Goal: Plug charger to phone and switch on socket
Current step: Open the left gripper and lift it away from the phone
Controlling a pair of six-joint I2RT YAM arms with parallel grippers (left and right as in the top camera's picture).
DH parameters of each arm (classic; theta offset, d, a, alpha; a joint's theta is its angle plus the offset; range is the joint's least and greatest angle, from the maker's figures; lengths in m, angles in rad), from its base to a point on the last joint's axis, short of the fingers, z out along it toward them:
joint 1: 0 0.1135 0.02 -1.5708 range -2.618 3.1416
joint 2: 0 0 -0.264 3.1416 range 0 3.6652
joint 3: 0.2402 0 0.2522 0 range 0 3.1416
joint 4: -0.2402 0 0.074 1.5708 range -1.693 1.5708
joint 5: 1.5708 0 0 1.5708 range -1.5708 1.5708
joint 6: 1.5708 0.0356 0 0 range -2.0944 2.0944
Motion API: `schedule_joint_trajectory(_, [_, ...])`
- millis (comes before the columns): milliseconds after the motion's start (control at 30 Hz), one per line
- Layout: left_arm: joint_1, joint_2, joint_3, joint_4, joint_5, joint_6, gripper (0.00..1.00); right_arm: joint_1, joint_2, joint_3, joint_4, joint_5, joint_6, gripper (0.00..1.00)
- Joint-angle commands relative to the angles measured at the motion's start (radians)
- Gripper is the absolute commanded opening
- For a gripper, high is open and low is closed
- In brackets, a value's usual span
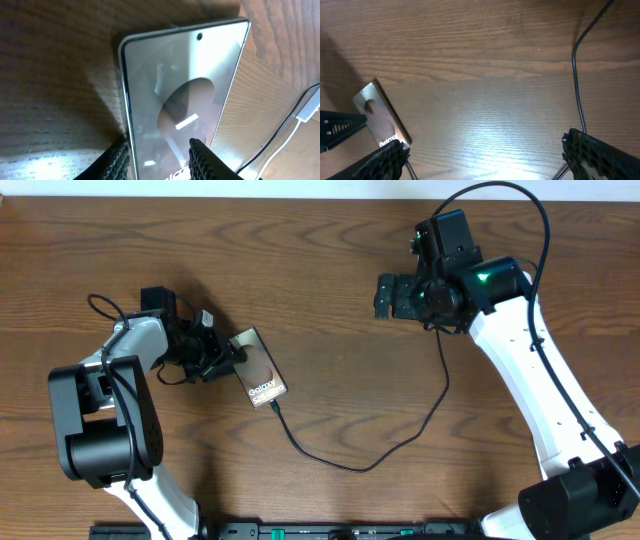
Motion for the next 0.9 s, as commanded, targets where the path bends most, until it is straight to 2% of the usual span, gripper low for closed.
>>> schedule_joint_trajectory(0, [-0.001,0.027,-0.016,-0.014,-0.114,0.009,0.39,0.003,-0.010,0.010,0.002,0.012,-0.011,0.99])
schedule_joint_trajectory(233, [0.002,0.014,-0.013,-0.013,-0.113,0.009,0.39,0.003,-0.010,0.010,0.002,0.013,-0.011,0.99])
schedule_joint_trajectory(367, [0.013,-0.053,-0.013,-0.016,-0.113,-0.001,0.40,0.002,-0.010,0.010,0.001,0.030,-0.011,0.99])
schedule_joint_trajectory(867, [0.024,-0.510,-0.013,-0.080,-0.114,-0.010,0.63,-0.027,-0.010,0.010,-0.019,0.089,-0.010,0.99])
